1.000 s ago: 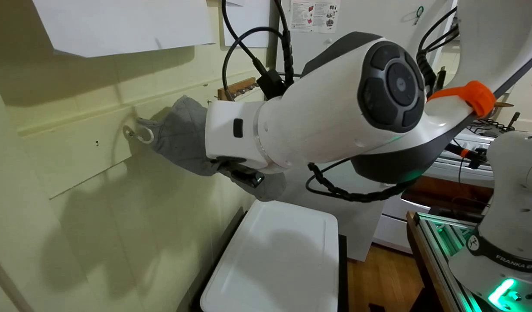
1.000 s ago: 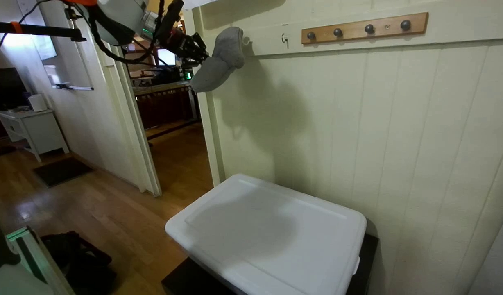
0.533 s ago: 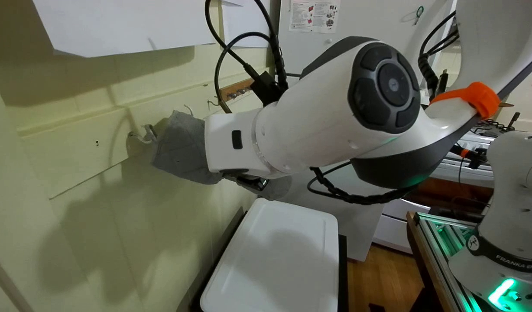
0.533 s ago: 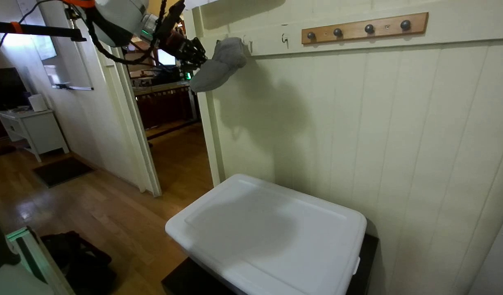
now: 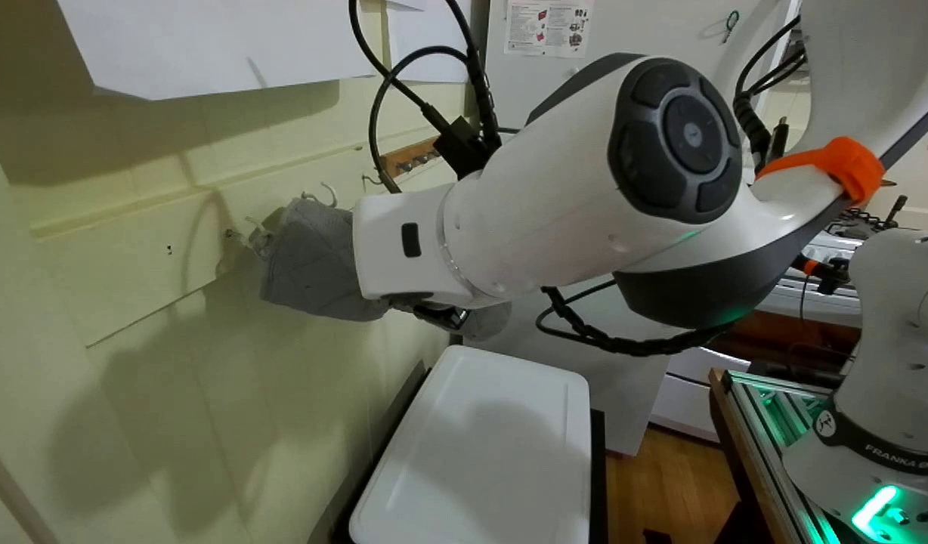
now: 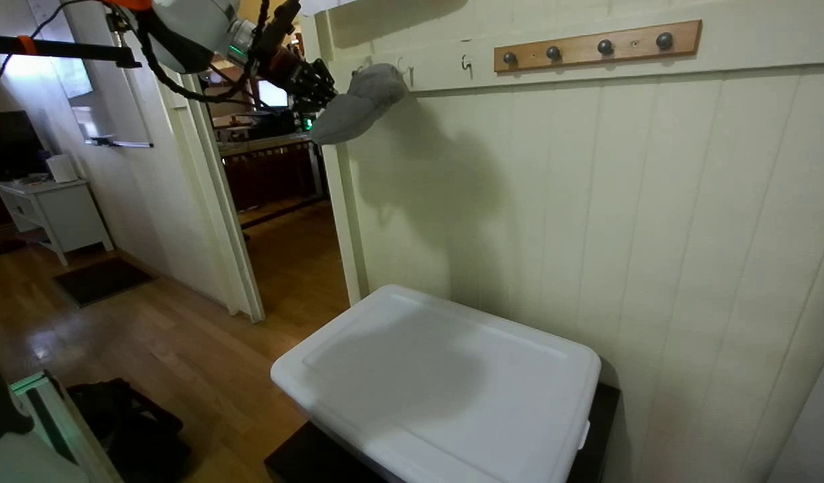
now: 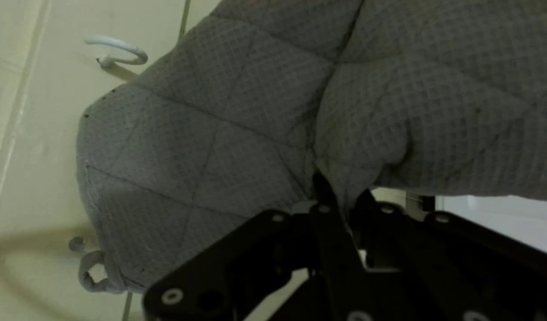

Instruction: Hang the mitten on the first left hook

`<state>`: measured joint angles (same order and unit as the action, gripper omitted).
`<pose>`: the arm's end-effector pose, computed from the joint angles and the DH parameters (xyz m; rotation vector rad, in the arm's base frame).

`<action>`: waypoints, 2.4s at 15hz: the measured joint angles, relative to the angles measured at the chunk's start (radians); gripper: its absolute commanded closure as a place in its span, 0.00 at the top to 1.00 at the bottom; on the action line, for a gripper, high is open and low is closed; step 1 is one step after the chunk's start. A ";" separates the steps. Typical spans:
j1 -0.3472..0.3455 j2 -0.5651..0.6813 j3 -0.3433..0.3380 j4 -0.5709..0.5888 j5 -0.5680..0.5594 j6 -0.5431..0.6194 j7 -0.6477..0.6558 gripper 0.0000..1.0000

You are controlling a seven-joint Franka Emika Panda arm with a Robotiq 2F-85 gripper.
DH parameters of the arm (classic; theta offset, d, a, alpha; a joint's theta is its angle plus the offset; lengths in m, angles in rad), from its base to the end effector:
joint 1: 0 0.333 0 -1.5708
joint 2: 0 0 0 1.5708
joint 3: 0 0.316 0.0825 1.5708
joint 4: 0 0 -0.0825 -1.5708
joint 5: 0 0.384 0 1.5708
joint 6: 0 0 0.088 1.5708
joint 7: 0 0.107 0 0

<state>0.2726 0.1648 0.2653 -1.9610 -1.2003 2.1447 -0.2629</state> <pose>0.5440 0.2721 0.4181 1.6122 1.4840 0.1944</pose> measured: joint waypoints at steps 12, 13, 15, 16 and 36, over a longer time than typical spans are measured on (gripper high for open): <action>0.005 -0.067 0.005 -0.029 -0.001 0.000 0.050 0.03; 0.004 -0.075 0.005 -0.035 -0.001 0.000 0.058 0.03; 0.004 -0.085 0.004 -0.040 -0.001 0.000 0.066 0.03; 0.003 -0.087 0.003 -0.040 -0.001 0.000 0.066 0.03; -0.010 -0.056 -0.014 -0.024 0.036 0.000 -0.050 0.03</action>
<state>0.2625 0.1086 0.2517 -1.9847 -1.1639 2.1447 -0.3132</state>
